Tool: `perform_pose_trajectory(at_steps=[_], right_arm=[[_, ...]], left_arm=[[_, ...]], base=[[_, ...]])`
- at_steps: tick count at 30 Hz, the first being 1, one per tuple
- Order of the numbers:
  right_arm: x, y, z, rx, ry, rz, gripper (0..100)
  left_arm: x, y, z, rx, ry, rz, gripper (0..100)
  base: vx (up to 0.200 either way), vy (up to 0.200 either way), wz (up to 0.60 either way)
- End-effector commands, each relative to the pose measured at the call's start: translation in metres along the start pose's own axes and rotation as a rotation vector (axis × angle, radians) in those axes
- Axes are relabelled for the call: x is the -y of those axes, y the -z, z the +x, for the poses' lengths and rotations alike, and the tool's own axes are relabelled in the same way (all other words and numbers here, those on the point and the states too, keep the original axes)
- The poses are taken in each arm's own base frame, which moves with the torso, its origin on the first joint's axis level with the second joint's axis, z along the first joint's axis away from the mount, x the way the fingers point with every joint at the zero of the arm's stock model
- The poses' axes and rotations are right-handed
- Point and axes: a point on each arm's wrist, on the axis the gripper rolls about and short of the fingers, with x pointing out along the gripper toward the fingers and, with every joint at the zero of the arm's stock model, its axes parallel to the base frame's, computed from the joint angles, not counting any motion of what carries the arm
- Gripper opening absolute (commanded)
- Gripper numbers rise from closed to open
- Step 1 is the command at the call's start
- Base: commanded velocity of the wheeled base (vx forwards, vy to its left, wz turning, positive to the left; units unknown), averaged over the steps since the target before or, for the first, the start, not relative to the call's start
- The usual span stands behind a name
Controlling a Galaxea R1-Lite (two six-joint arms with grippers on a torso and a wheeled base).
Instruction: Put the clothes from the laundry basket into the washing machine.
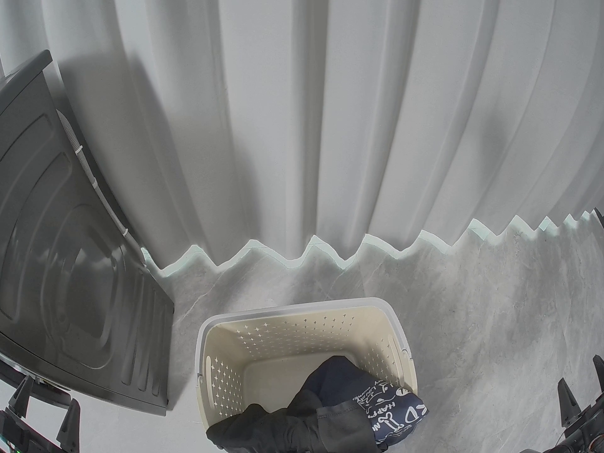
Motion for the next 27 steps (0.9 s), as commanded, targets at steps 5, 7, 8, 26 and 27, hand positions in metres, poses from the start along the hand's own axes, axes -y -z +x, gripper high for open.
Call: perform_pose_trajectory(at_steps=[5,7,8,26,27], right_arm=[[0.0,0.0051,0.0001,0.0,-0.001,0.0,100],[0.0,0.0053,0.0001,-0.002,-0.001,0.0,100],[0.0,0.0053,0.0001,-0.002,-0.001,0.0,100],[0.0,0.0053,0.0001,-0.002,0.001,0.001,100],[0.0,0.0053,0.0001,-0.002,0.001,0.001,100]], left_arm=[[-0.0001,0.0053,0.0002,-0.003,-0.001,-0.001,100],[-0.0001,0.0051,0.0002,-0.001,-0.001,-0.001,100],[-0.0001,0.0051,0.0001,0.0,0.0,-0.001,100],[-0.0001,0.0051,0.0002,-0.001,-0.001,-0.001,100],[-0.0001,0.0053,0.0002,-0.003,-0.001,-0.001,100]], base=[[0.2,0.0,0.0],[0.0,0.0,0.0],[0.0,0.0,0.0],[0.067,0.0,0.0],[0.0,0.0,0.0]])
